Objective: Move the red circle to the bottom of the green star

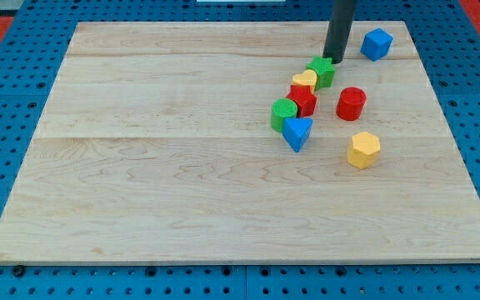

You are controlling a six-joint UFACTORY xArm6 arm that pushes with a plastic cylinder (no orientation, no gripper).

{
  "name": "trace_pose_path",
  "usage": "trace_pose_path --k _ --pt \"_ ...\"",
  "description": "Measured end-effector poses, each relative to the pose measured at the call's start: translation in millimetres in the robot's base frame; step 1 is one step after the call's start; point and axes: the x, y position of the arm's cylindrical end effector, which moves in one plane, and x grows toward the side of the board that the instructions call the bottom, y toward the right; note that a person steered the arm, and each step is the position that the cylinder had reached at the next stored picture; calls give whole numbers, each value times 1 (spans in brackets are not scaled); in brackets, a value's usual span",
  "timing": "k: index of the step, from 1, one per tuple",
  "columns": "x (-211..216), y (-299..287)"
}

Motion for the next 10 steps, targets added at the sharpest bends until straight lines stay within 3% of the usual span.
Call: trace_pose_path --k 1,3,7,10 --pt "-1 -47" --pt "-1 -77" --pt "23 16" --pt "68 26"
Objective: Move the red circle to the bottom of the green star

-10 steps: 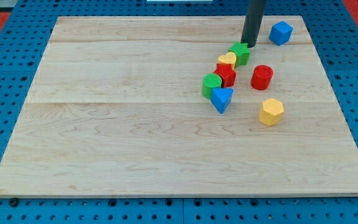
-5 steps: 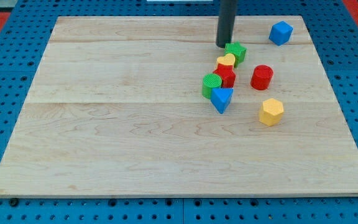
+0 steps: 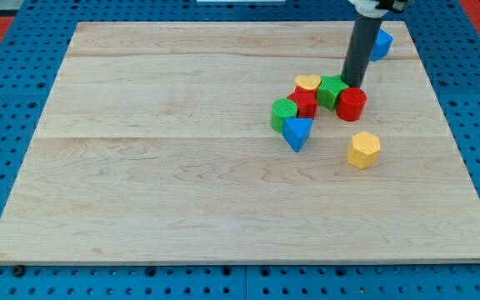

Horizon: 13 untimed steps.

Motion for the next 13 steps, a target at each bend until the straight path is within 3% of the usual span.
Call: trace_pose_path --k 2,3,4,6,9,11,13 --pt "2 9" --pt "6 51" --pt "24 58" --pt "27 21" --pt "45 9" --pt "80 11" --pt "79 -3"
